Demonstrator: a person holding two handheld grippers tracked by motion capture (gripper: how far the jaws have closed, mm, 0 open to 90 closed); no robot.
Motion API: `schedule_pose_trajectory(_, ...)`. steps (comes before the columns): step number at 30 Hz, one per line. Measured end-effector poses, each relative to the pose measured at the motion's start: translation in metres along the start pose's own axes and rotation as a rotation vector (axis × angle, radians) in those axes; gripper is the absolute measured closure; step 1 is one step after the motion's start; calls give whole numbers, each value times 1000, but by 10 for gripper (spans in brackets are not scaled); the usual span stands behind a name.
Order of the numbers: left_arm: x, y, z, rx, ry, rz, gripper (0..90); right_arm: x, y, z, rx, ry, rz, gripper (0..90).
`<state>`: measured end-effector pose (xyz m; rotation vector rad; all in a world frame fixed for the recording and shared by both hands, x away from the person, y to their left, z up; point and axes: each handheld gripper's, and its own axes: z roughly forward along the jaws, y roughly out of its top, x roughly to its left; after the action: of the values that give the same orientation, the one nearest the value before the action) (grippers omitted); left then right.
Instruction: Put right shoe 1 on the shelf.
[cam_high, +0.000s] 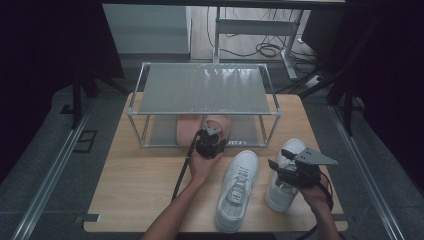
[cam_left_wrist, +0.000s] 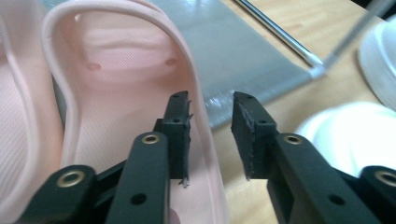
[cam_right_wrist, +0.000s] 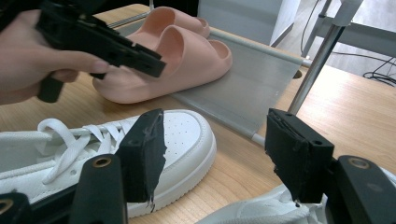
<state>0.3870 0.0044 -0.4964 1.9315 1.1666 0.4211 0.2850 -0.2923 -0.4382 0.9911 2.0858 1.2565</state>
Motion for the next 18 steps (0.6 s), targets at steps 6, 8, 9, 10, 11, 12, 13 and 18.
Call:
schedule_pose_trajectory(6, 5, -15, -26, -5, -53, 49, 837, 0, 0, -1, -1, -1, 1, 389)
schedule_pose_trajectory(8, 8, -20, -34, -8, -68, 58, 853, 0, 0, 0, -1, -1, 0, 390)
schedule_pose_trajectory(9, 9, -23, -38, -7, -70, 65, 885, 1, 0, 1, 1, 0, 0, 389)
schedule_pose_trajectory(10, 11, -26, -41, -4, -73, 73, 885, 1, 0, 1, 1, 0, 0, 389)
schedule_pose_trajectory(11, 13, -28, -44, -1, -77, 80, 895, 1, 0, 1, 2, 0, -1, 389)
schedule_pose_trajectory(12, 16, -35, -49, 2, -79, 88, 900, 2, 1, 1, 1, 2, -2, 389)
schedule_pose_trajectory(13, 16, -35, -49, 2, -79, 88, 900, 2, 1, 1, 1, 2, -2, 389)
schedule_pose_trajectory(18, 23, -48, -61, 6, -101, 92, 900, 2, 0, 2, 4, 1, 2, 390)
